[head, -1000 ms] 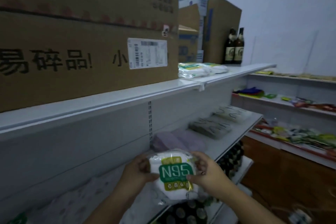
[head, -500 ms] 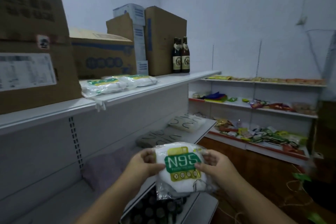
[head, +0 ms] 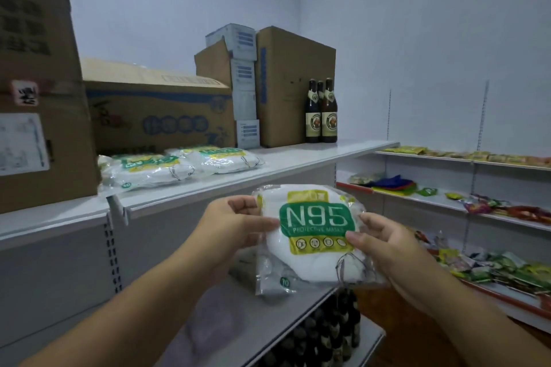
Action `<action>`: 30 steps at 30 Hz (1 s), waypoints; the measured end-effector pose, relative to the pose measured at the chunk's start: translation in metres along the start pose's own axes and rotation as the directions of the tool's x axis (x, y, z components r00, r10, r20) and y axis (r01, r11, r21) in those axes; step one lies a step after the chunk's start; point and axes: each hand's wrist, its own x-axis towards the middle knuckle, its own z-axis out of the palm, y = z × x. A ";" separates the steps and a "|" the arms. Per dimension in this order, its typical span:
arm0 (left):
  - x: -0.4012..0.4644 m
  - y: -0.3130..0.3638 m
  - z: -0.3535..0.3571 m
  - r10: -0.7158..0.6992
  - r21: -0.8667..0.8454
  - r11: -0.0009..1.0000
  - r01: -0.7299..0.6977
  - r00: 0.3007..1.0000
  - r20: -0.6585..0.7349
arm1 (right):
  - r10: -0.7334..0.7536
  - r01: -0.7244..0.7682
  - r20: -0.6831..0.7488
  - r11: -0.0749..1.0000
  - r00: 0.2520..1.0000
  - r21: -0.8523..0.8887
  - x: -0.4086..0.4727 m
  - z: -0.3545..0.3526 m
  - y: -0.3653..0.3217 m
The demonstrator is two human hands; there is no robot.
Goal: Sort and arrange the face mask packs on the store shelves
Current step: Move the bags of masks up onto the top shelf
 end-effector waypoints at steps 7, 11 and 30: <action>0.062 0.088 -0.054 0.163 0.141 0.980 -0.142 0.974 -0.157 | -0.130 0.128 0.107 0.991 0.986 0.025 0.099 0.050 -0.066; 0.096 0.112 -0.095 0.160 0.239 0.967 -0.085 0.936 -0.313 | -0.117 0.125 0.170 0.991 0.978 -0.038 0.167 0.092 -0.088; 0.138 0.107 -0.174 0.383 0.906 -0.091 0.414 0.854 -0.353 | 0.200 -0.160 0.473 0.979 0.858 -0.122 0.345 0.283 -0.084</action>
